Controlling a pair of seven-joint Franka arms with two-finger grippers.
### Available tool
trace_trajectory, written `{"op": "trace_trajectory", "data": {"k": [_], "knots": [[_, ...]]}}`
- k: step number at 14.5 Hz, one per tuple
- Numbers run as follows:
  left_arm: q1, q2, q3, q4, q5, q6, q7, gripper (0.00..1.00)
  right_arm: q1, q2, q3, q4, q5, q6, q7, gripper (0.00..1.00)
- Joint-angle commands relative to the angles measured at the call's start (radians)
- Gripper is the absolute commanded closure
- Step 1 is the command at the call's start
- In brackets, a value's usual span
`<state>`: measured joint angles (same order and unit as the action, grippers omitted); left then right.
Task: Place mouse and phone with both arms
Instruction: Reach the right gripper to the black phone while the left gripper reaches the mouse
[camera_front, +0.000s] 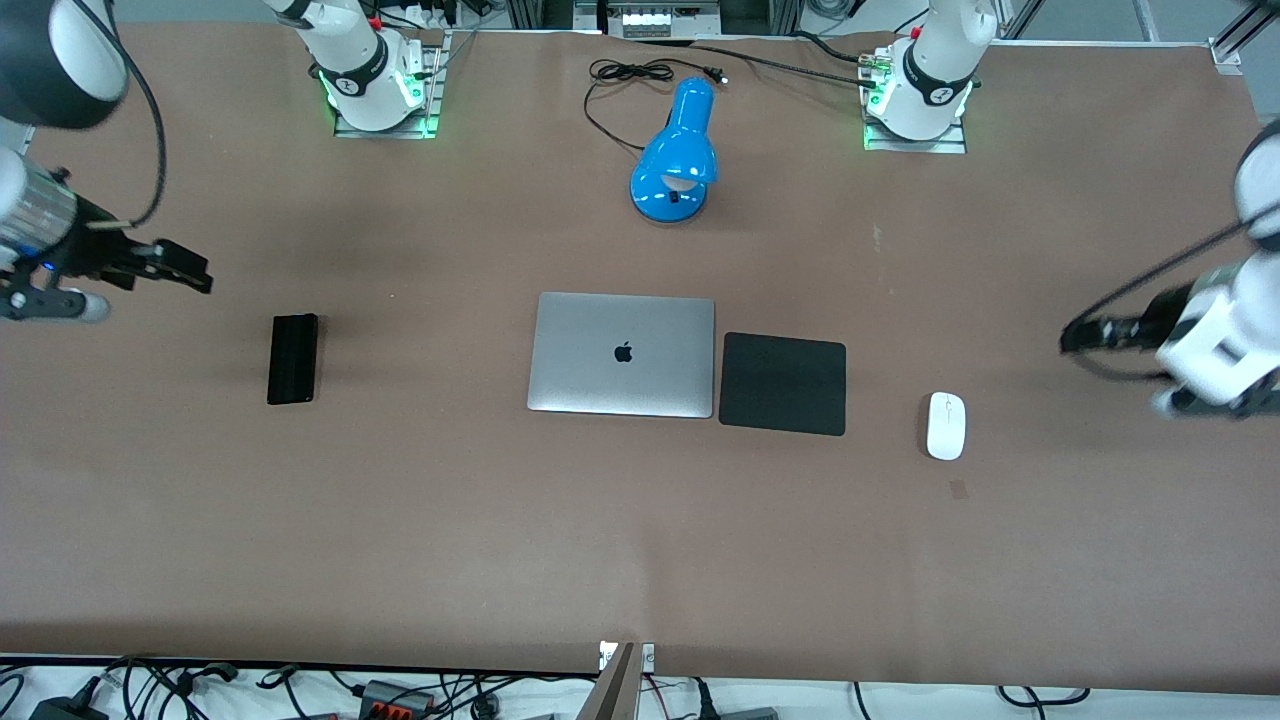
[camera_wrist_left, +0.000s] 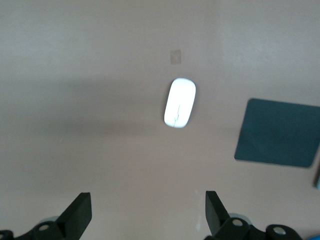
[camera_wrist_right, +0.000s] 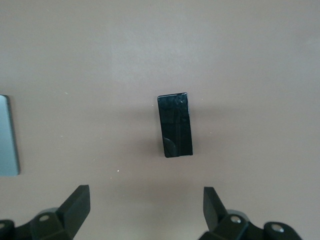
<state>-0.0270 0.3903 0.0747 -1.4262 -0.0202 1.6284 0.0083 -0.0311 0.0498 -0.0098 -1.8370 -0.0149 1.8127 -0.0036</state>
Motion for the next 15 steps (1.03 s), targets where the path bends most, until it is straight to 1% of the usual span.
{"op": "trace_trajectory", "data": {"k": [1,3,5,7,9,10,13,15], "knots": [[-0.011,0.14,-0.003,0.058,-0.015,0.043,0.061,0.0,-0.012,0.04,0.008,-0.088,-0.031,0.101,-0.004,0.0],[-0.021,0.194,-0.024,0.044,-0.014,0.118,0.116,0.0,-0.015,0.117,0.004,-0.091,-0.033,0.126,-0.003,0.0],[-0.021,0.232,-0.032,0.01,-0.015,0.186,0.201,0.0,-0.038,0.186,0.002,-0.093,-0.034,0.17,-0.006,0.0],[-0.016,0.245,-0.042,-0.068,-0.015,0.299,0.261,0.0,-0.061,0.257,0.002,-0.091,-0.034,0.218,-0.019,0.0],[-0.016,0.242,-0.046,-0.15,-0.015,0.411,0.274,0.0,-0.062,0.317,0.002,-0.091,-0.034,0.272,-0.021,0.0],[-0.016,0.242,-0.046,-0.172,-0.014,0.45,0.279,0.0,-0.066,0.346,0.002,-0.091,-0.034,0.295,-0.021,0.0],[-0.018,0.249,-0.046,-0.212,-0.015,0.528,0.315,0.0,-0.078,0.424,0.004,-0.091,-0.034,0.359,-0.021,0.0],[-0.019,0.262,-0.046,-0.217,-0.015,0.541,0.317,0.0,-0.076,0.452,0.004,-0.094,-0.034,0.37,-0.022,0.0]]}}
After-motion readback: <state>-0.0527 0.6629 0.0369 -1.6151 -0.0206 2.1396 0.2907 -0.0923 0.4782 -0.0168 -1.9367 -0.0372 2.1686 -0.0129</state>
